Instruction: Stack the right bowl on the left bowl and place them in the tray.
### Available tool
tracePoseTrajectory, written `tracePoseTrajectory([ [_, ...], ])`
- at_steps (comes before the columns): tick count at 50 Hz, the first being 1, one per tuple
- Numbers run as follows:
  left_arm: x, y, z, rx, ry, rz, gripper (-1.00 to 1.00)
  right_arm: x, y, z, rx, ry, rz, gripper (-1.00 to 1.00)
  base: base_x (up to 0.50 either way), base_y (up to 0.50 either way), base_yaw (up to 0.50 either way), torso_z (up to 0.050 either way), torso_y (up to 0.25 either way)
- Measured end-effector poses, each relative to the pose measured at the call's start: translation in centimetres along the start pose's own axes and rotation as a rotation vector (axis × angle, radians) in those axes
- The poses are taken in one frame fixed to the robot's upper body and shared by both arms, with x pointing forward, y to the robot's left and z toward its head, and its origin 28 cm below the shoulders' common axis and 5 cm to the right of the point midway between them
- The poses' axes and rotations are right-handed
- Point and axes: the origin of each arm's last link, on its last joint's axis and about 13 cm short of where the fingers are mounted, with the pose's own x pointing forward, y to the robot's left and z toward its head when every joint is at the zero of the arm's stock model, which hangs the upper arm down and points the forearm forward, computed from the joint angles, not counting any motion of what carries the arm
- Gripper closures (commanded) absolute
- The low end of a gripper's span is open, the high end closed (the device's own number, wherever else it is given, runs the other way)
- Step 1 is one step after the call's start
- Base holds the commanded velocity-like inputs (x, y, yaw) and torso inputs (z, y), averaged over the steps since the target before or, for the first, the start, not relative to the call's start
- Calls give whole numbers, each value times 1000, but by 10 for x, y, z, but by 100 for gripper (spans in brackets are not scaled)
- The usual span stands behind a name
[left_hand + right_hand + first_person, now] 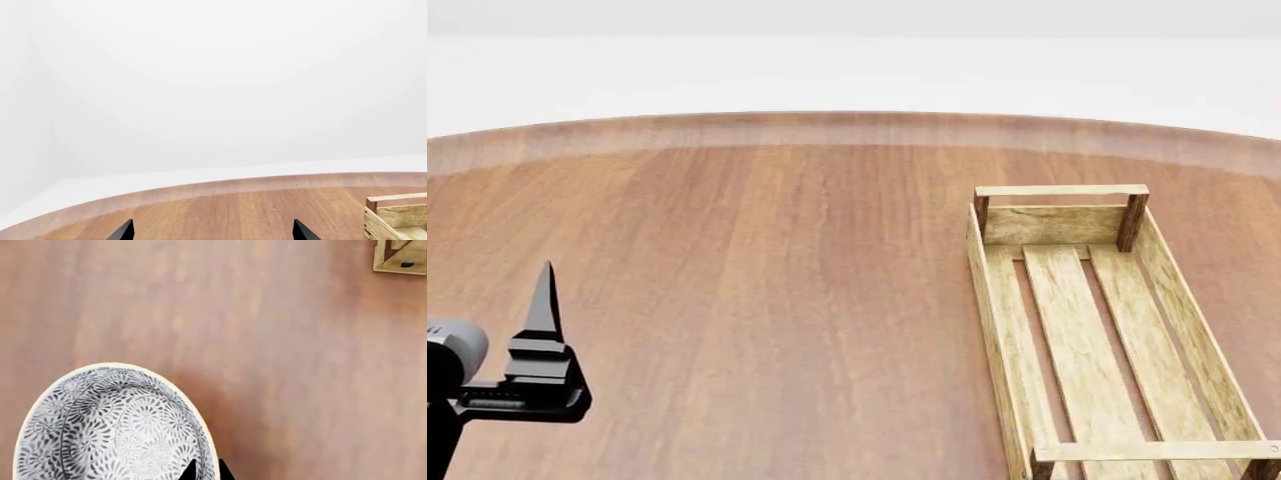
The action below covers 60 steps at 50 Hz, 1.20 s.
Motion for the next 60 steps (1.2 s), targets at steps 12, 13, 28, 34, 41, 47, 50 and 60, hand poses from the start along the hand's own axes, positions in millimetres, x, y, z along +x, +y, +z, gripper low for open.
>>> tracePoseTrajectory([
  [12,0,0,0,0,-1,1,-100,-12,3,3,-6,-57,99,100,0,0,0,0,0],
  [13,0,0,0,1,-1,1,-100,-13,3,4,-5,-60,106,100,0,0,0,0,0],
  [28,0,0,2,-1,-6,1,-100,-32,5,24,33,-138,169,100,0,0,0,0,0],
  [34,0,0,3,0,-9,-1,-100,-42,8,43,53,-173,172,100,0,0,0,0,0],
  [41,0,-1,4,1,-11,-3,-100,-52,12,64,58,-211,179,100,0,0,0,0,0],
  [47,0,-2,5,2,-13,-6,-100,-58,16,76,50,-234,191,100,0,0,0,0,0],
  [50,0,-2,5,3,-14,-8,-100,-59,19,82,45,-240,201,100,0,0,0,0,0],
  [60,1,-3,7,3,-18,-13,-100,-52,37,107,34,-237,251,100,0,0,0,0,1],
])
